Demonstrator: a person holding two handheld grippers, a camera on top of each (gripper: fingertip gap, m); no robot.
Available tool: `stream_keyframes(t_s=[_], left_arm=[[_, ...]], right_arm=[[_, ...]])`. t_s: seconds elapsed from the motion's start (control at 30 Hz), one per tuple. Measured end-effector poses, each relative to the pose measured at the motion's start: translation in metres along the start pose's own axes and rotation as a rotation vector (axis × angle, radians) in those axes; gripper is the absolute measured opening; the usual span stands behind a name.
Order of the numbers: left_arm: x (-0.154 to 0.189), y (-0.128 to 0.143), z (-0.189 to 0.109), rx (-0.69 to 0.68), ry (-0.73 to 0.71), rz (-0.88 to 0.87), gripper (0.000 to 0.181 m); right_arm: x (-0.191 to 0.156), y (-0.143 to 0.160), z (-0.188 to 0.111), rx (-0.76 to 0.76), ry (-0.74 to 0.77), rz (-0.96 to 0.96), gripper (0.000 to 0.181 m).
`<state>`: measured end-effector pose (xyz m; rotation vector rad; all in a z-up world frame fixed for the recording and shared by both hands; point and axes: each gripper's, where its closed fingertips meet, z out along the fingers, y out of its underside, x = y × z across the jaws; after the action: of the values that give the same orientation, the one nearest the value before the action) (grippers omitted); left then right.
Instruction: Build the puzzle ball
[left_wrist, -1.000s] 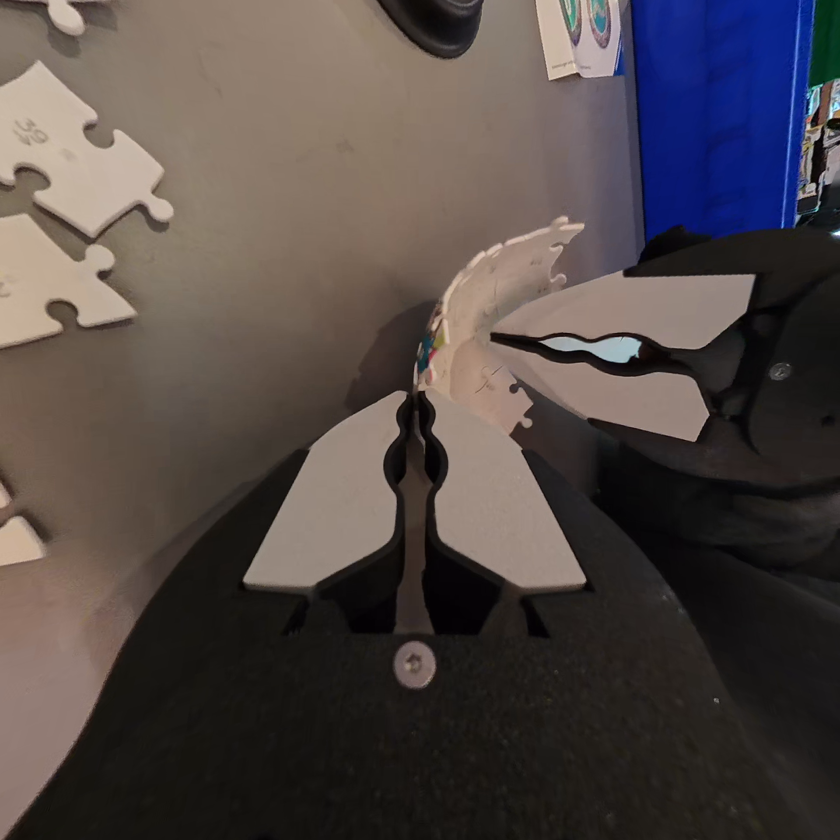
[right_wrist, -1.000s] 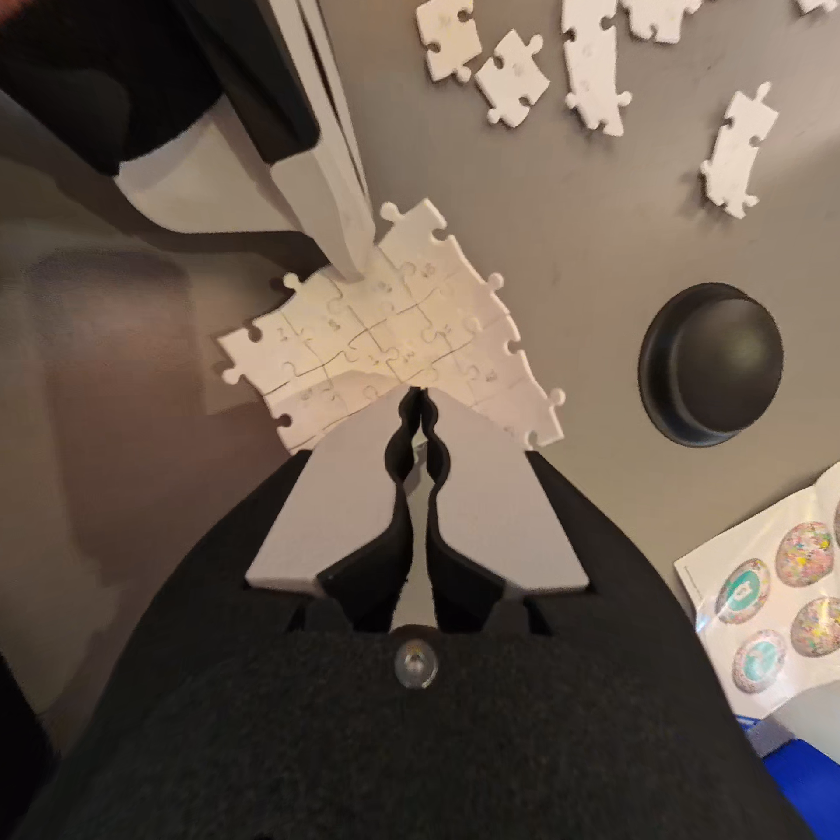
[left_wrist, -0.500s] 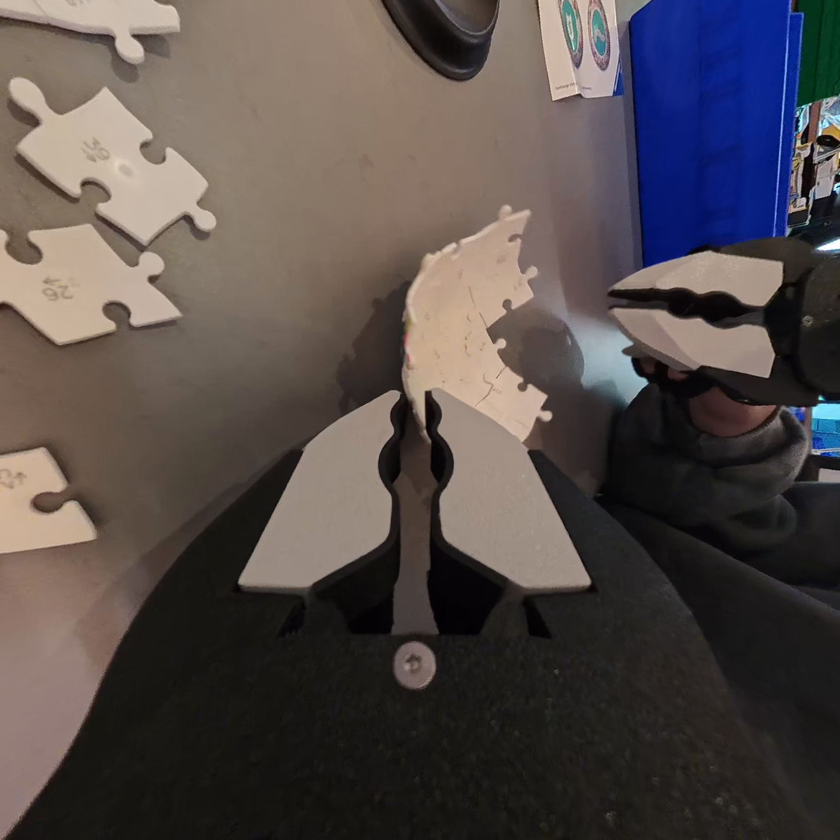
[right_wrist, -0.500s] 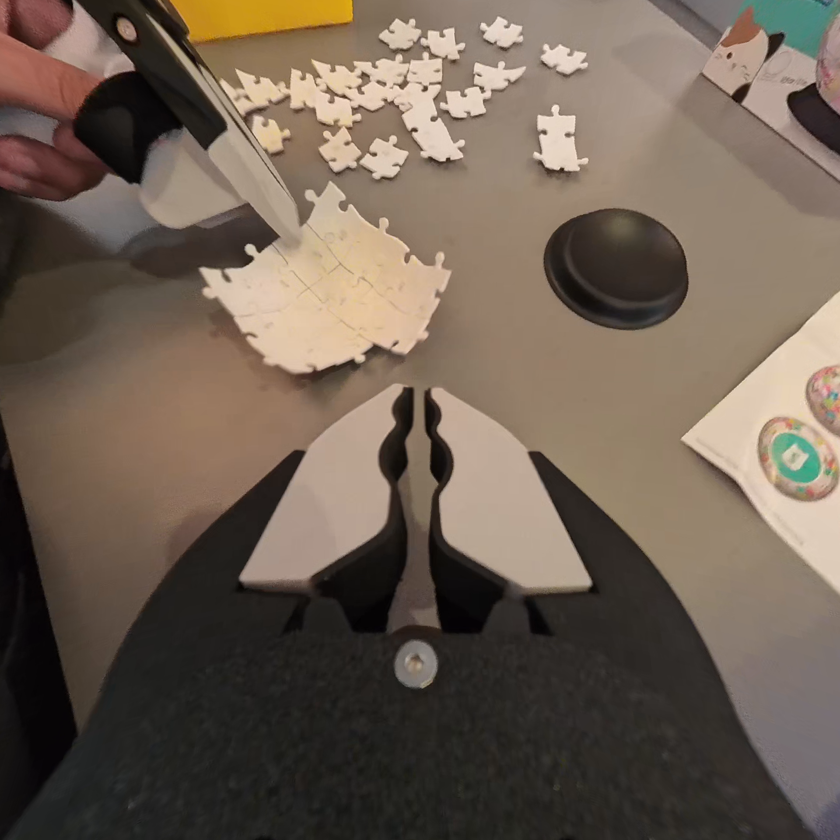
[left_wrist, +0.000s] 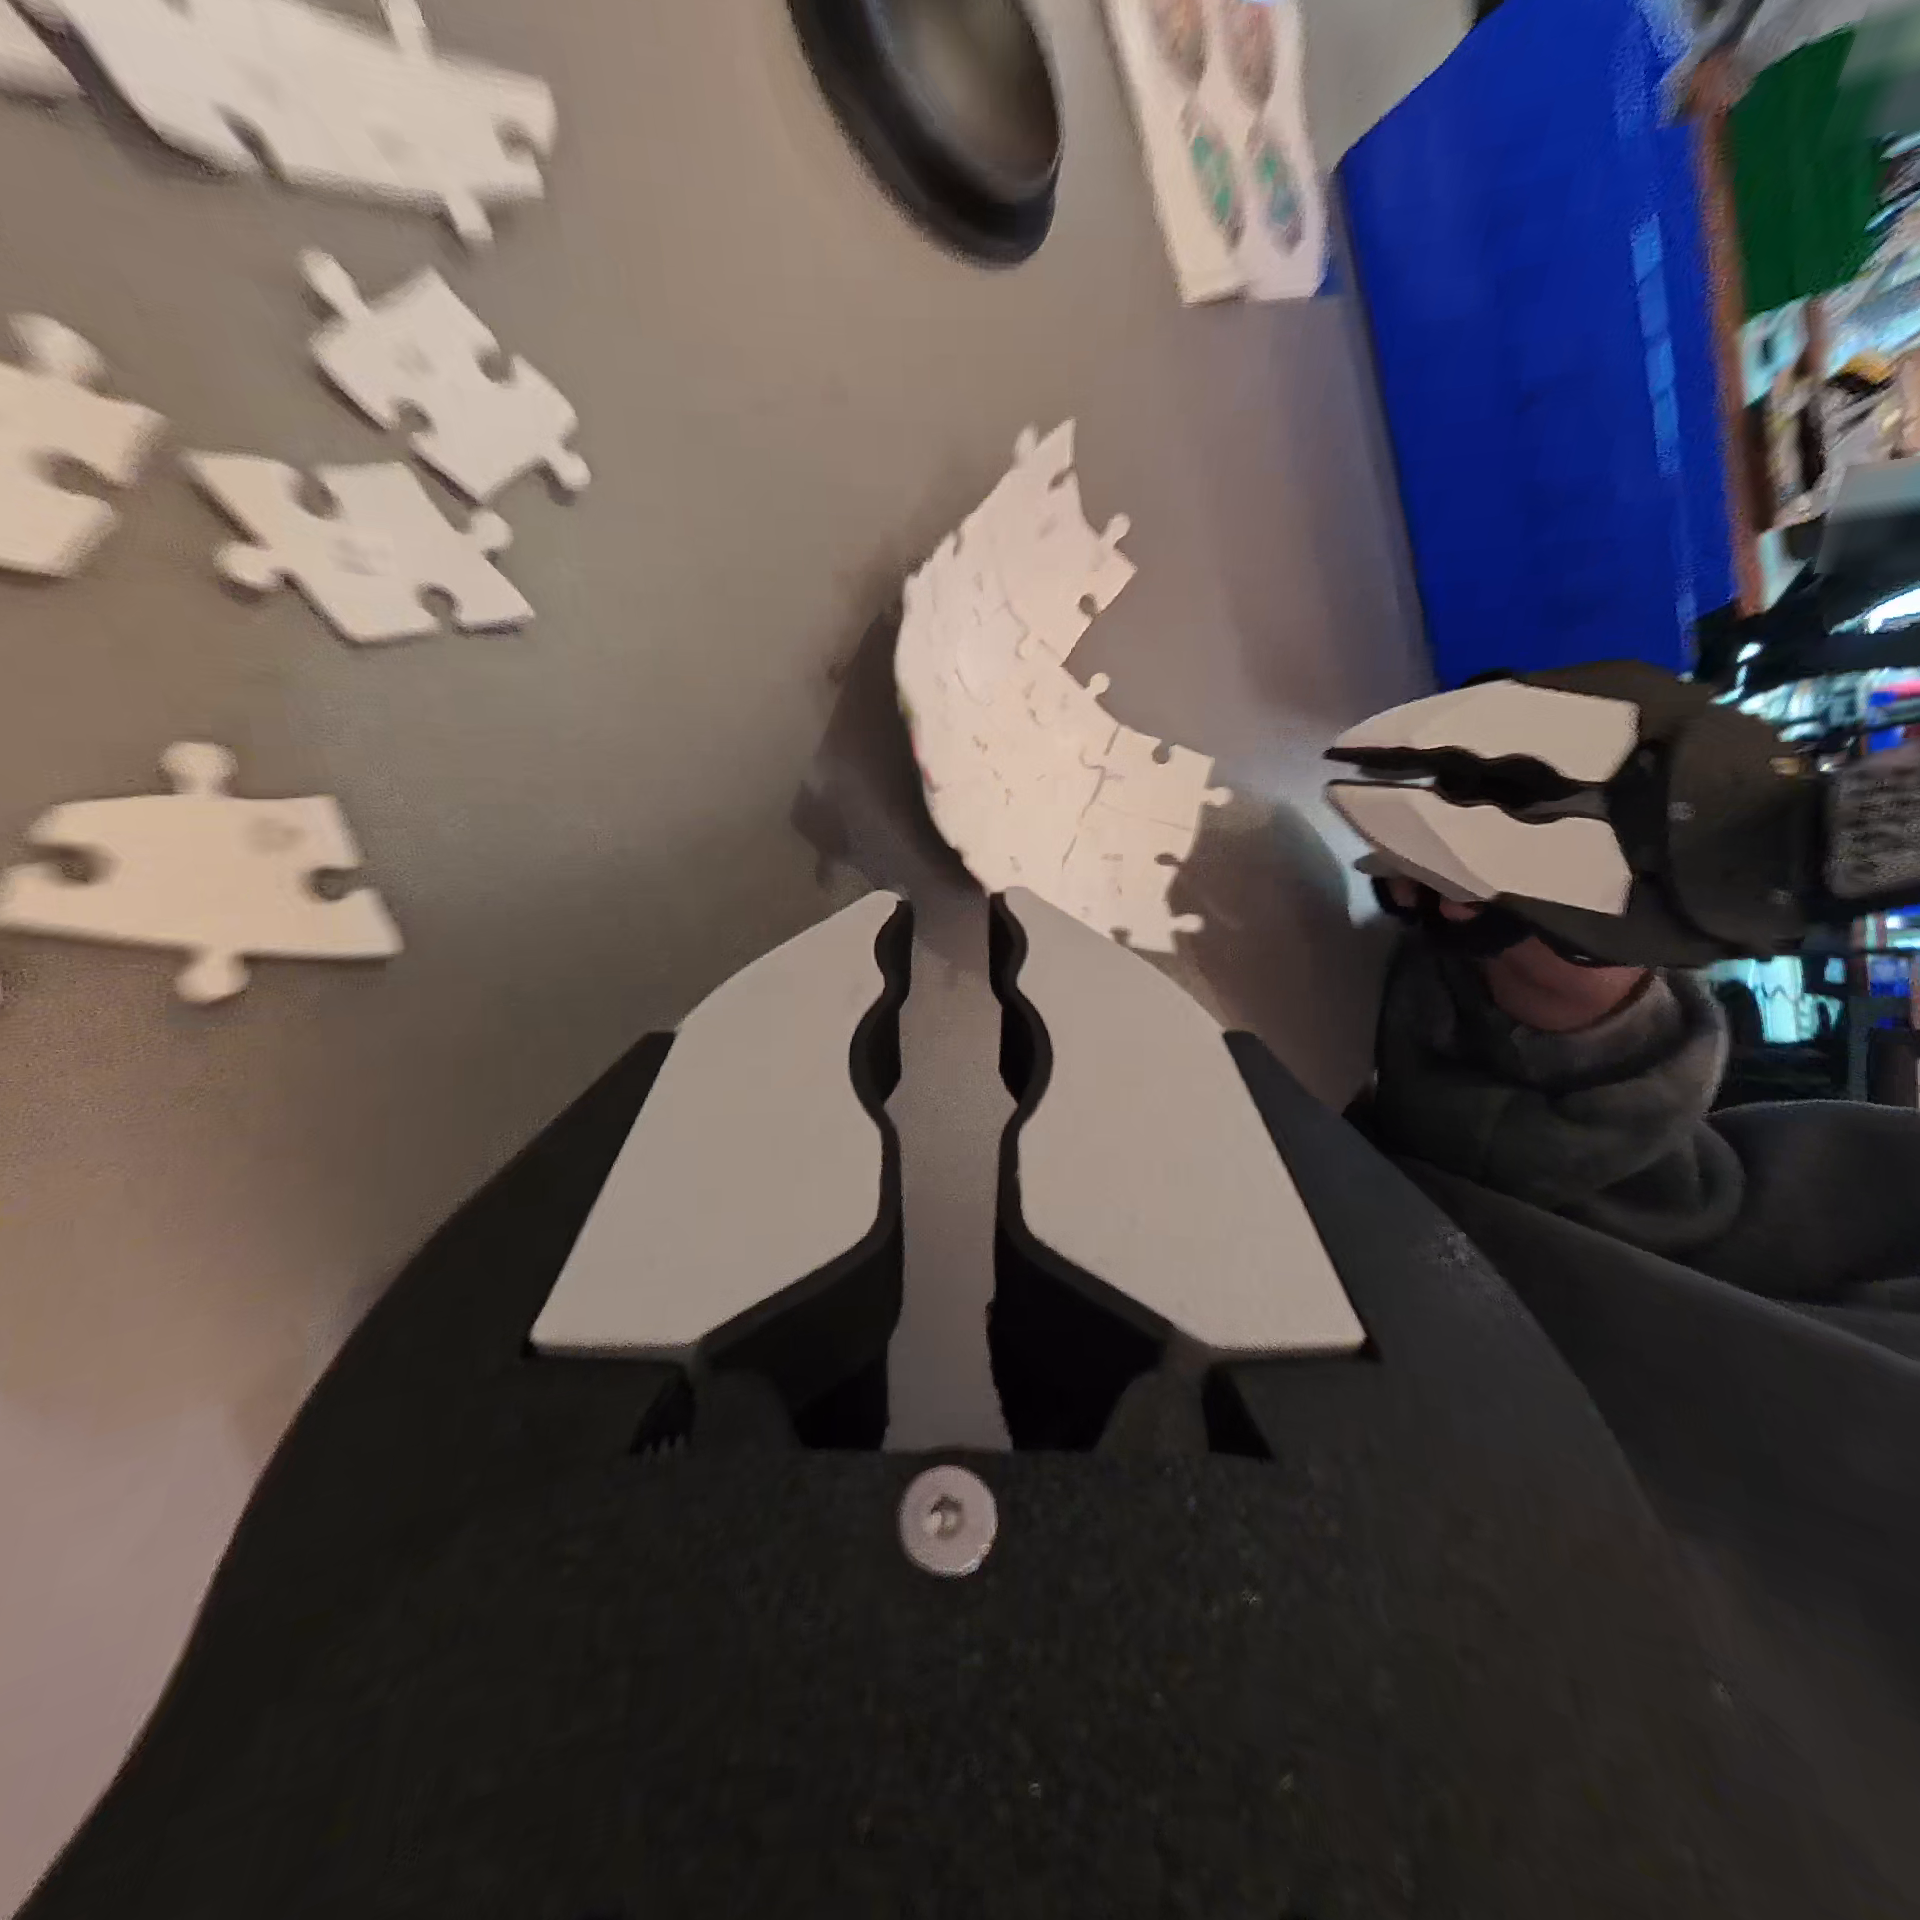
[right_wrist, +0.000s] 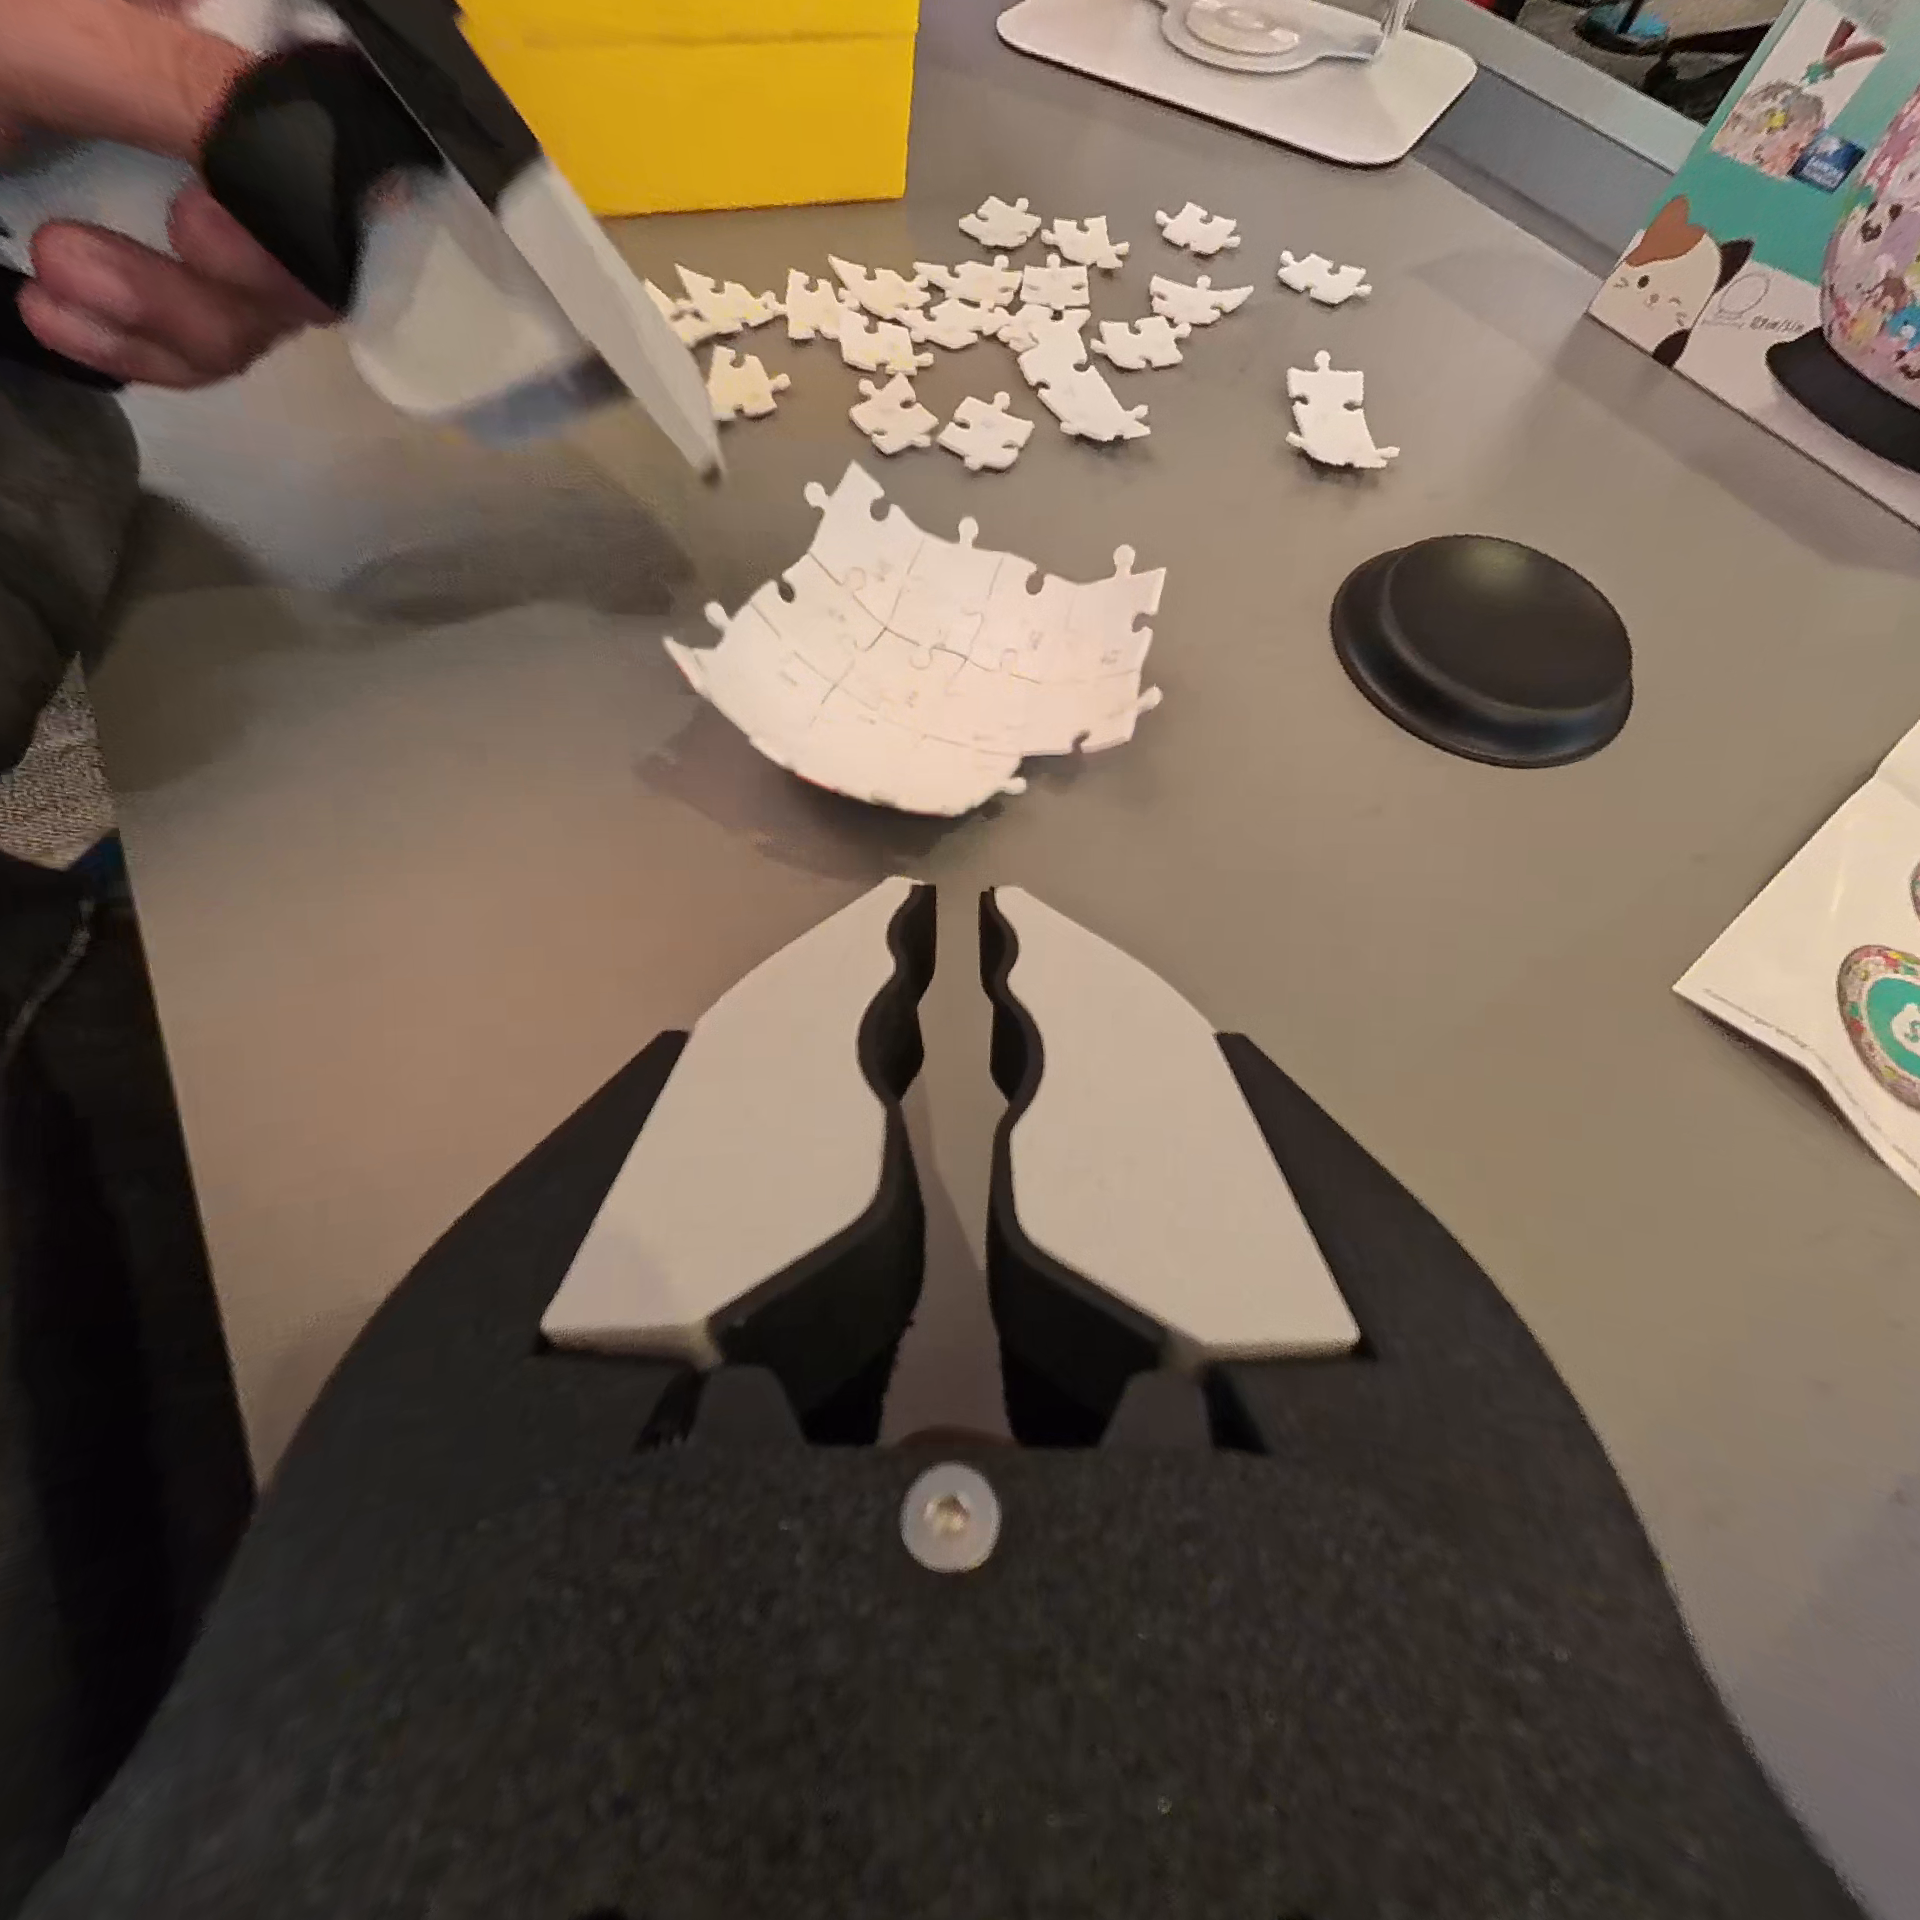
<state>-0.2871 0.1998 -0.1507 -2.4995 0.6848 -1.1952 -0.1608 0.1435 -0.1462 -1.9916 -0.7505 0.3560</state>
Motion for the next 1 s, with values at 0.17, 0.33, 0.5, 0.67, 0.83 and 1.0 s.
stream_keyframes(t_s=[0.17,0.33,0.5,0.67,0.83,1.0], left_arm=[[-0.011,0.01,-0.067,0.117,-0.07,0.23,0.027],[-0.049,0.04,-0.09,0.129,-0.315,0.452,0.027],[-0.069,0.048,-0.106,0.084,-0.426,0.434,0.041],[-0.07,0.041,-0.107,0.118,-0.409,0.453,0.043],[-0.081,0.039,-0.097,0.094,-0.459,0.465,0.046],[-0.08,0.036,-0.093,0.105,-0.44,0.447,0.046]], right_arm=[[0.003,0.005,-0.008,-0.001,0.021,-0.009,0.008],[0.005,0.007,-0.006,-0.006,0.016,0.016,0.007],[0.004,0.01,-0.004,-0.022,0.012,0.006,0.007],[0.005,0.012,-0.002,-0.029,0.01,0.01,0.007],[0.008,0.014,-0.001,-0.037,0.013,0.011,0.007],[0.01,0.013,-0.001,-0.026,0.013,0.021,0.007]])
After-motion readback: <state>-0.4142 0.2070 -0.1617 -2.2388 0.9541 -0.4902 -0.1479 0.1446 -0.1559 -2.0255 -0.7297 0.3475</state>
